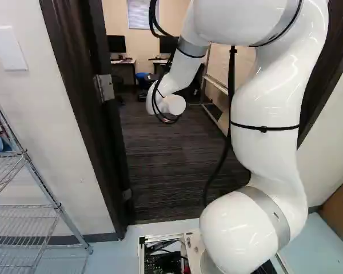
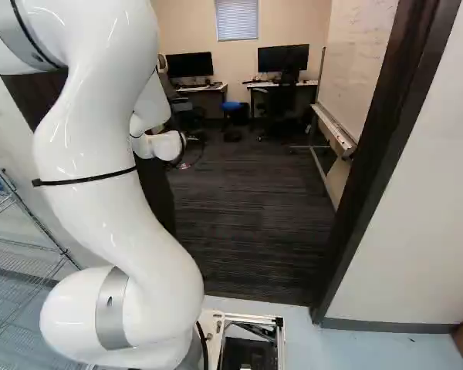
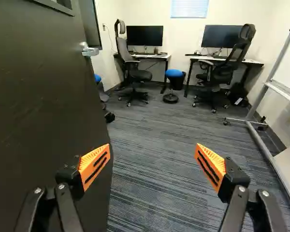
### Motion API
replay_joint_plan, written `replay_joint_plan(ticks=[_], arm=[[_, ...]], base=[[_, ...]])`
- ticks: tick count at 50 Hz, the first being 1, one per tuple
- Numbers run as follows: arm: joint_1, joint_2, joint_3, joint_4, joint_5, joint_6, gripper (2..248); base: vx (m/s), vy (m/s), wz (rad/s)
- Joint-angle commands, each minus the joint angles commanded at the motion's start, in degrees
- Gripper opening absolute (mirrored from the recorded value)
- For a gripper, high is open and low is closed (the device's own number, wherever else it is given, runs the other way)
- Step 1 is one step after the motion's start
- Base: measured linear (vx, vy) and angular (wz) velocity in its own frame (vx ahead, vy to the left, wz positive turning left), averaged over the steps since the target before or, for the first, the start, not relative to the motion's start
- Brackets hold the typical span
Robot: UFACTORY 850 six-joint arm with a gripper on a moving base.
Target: Open the door and move inside
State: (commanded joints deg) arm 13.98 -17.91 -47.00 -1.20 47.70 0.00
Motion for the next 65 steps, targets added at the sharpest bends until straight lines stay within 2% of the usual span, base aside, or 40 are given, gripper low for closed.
replay_joint_plan(ticks=[28, 65], arm=[[-4.2, 4.1, 4.81, -0.08, 0.0, 0.0, 247], [-10.27, 7.77, 8.99, -0.08, 0.0, 0.0, 247]], base=[[0.0, 0.0, 0.0], [0.0, 0.0, 0.0]])
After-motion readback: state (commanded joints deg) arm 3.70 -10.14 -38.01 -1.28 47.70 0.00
